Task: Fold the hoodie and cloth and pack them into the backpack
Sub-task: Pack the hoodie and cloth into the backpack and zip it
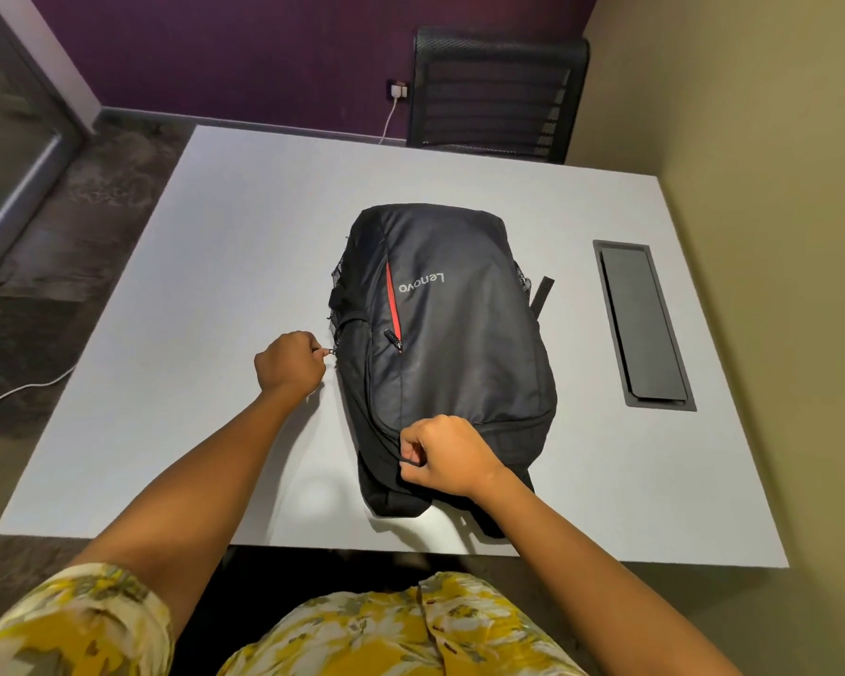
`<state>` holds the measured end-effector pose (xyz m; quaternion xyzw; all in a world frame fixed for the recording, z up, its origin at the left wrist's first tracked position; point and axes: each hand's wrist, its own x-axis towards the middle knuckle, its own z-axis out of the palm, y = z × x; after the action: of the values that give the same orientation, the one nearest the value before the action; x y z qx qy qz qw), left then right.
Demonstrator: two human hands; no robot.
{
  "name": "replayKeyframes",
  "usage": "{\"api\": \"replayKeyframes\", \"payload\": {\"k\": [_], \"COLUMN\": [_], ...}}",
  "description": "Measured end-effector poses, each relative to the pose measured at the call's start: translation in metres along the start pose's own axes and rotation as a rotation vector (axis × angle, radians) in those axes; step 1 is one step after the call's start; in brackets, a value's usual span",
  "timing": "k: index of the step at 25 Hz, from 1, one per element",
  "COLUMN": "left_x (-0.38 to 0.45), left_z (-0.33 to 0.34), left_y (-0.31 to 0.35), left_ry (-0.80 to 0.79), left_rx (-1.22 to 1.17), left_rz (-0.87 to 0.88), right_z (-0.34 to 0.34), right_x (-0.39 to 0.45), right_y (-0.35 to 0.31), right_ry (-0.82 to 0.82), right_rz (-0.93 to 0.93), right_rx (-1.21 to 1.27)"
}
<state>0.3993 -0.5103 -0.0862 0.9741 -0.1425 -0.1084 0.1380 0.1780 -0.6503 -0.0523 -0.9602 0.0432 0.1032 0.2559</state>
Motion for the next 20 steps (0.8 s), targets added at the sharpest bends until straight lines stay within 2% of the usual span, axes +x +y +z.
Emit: {"api": "replayKeyframes", "payload": {"k": [6,11,14,20], "left_x": [0.002,-0.002,-0.013,-0.075], "left_z": [0.012,0.013,0.009,0.02], "left_y": [0.009,0.005,0.004,0.017], "left_ry": [0.042,0.008,-0.01,0.027], "left_rx": [0.094,0.016,-0.057,-0.359], "left_rz": [-0.024,-0.016,0.09,0.341], "right_z": [-0.005,-0.002,0.006,0.019], "right_x": [-0.005,-0.012,-0.024,-0.05], "right_y": [0.003,0.009,0.019,0.048], "right_ry": [-0.006,-0.013,0.032,0.15], "right_rz": [-0.001,-0.044,-0.078,-0.073], "right_rx": [0.031,0.008,0.049,0.133]}}
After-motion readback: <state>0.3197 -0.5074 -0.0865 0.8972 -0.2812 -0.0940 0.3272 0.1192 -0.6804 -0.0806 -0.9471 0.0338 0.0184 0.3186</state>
